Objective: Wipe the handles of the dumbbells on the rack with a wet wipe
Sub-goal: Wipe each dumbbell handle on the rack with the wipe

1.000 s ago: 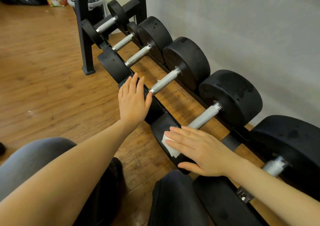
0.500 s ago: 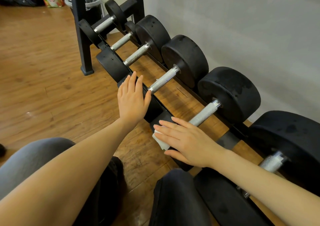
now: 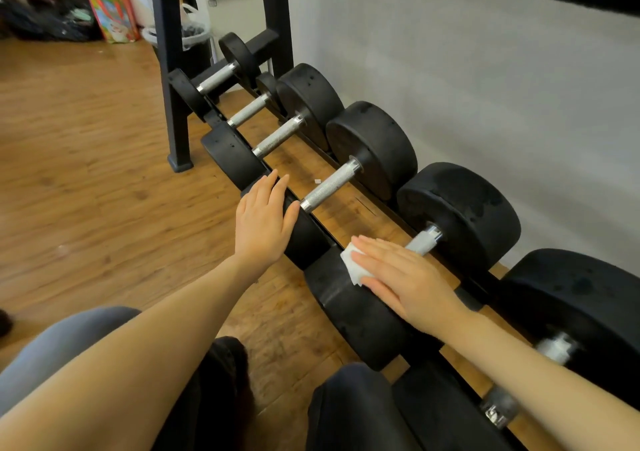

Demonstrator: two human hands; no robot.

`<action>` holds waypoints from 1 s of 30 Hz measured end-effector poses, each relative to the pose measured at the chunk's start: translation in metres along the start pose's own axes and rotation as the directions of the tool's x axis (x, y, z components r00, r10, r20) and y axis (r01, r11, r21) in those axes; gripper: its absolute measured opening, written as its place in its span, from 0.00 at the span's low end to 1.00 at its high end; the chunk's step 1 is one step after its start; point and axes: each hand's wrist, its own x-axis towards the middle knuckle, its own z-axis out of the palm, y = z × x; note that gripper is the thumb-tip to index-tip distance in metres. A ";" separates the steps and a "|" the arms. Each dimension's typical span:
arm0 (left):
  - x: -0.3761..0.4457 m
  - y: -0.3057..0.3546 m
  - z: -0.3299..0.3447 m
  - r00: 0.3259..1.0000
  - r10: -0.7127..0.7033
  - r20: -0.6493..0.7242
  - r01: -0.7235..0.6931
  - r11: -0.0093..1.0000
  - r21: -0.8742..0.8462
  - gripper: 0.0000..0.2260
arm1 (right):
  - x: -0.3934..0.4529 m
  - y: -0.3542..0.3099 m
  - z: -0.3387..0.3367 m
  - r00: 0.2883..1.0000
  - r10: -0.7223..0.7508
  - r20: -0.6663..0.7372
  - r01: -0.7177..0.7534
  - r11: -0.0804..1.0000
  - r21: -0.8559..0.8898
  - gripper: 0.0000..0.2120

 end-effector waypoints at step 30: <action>0.038 -0.009 0.012 0.982 -0.151 -0.116 0.136 0.982 -0.132 0.29 | 0.121 0.092 0.103 0.985 0.172 -0.003 -0.158 0.897 -0.412 0.21</action>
